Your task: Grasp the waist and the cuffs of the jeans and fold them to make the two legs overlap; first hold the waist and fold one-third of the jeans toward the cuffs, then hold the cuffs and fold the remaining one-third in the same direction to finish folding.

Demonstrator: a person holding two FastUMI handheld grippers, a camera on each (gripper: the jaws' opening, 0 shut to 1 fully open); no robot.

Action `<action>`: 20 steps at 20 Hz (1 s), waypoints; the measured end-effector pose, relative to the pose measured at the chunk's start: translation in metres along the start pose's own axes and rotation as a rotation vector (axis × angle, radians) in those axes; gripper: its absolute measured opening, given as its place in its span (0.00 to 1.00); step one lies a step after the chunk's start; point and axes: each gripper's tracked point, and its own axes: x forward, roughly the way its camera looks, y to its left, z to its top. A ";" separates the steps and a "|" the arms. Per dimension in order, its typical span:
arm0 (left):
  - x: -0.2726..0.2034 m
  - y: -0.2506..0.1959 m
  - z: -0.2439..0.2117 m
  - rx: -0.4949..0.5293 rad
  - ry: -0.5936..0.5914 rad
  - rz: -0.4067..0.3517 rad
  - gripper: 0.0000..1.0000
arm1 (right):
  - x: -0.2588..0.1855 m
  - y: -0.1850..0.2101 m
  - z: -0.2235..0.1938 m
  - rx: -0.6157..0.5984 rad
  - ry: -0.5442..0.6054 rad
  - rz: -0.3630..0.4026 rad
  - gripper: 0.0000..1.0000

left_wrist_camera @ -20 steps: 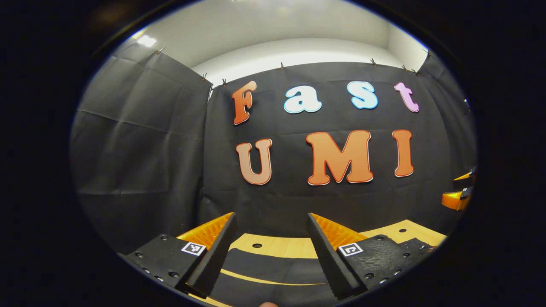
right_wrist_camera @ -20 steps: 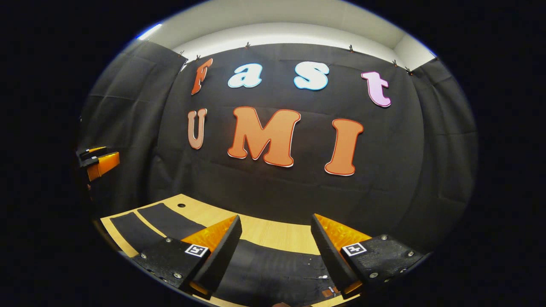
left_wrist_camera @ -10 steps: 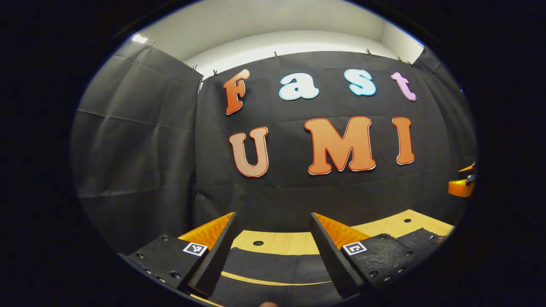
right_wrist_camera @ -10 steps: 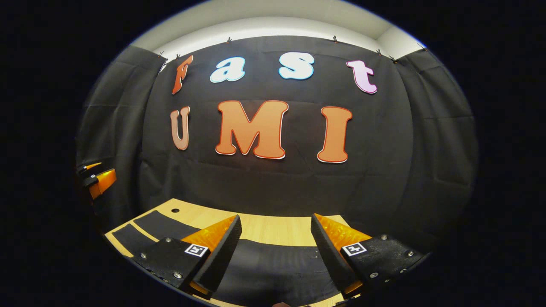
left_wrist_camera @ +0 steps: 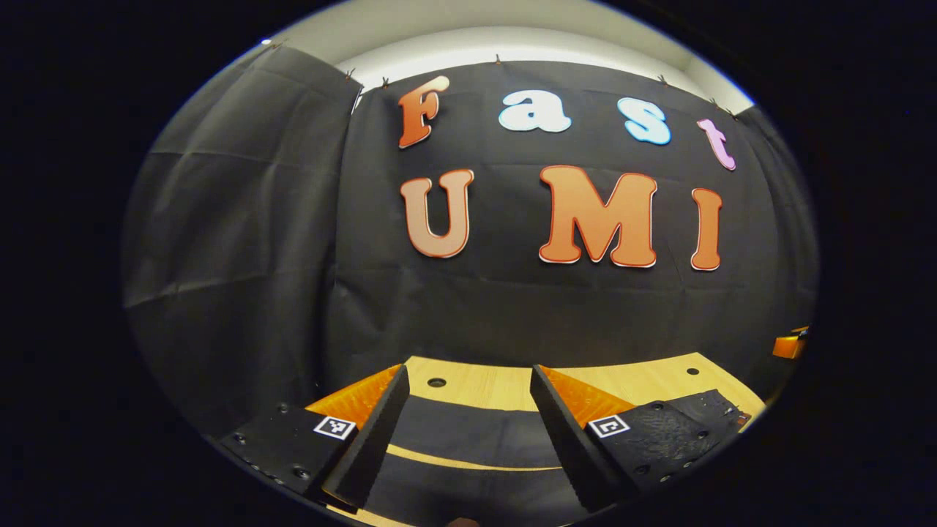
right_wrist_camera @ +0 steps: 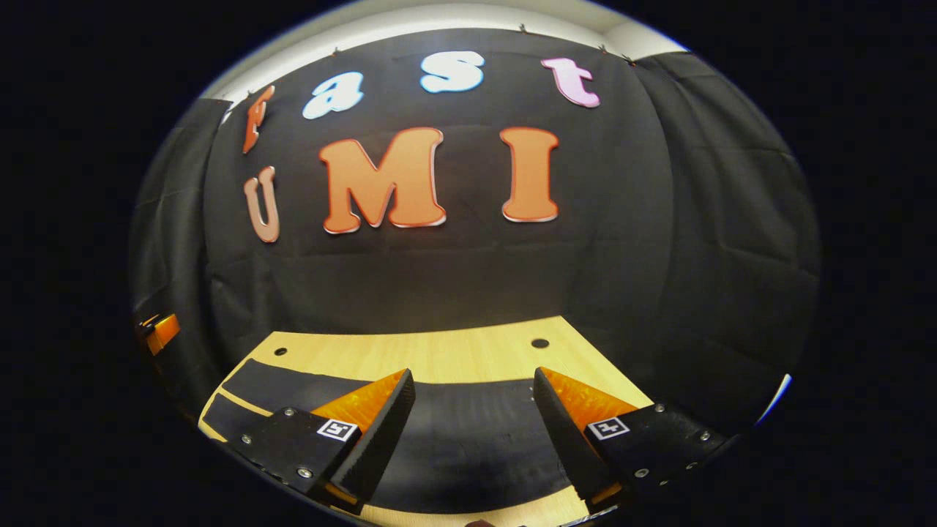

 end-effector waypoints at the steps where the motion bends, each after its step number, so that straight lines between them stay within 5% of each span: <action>1: 0.001 0.006 -0.006 -0.003 0.020 0.014 0.99 | 0.003 -0.005 -0.011 0.019 0.028 -0.011 0.98; 5: 0.010 0.047 -0.037 0.019 0.110 0.133 0.99 | 0.014 -0.029 -0.055 0.057 0.144 -0.063 1.00; 13: 0.011 0.115 -0.160 -0.267 0.529 0.296 0.98 | 0.035 -0.114 -0.165 0.307 0.498 -0.265 0.99; 20: 0.004 0.149 -0.278 -0.506 0.937 0.489 0.98 | 0.039 -0.137 -0.217 0.508 0.684 -0.313 0.99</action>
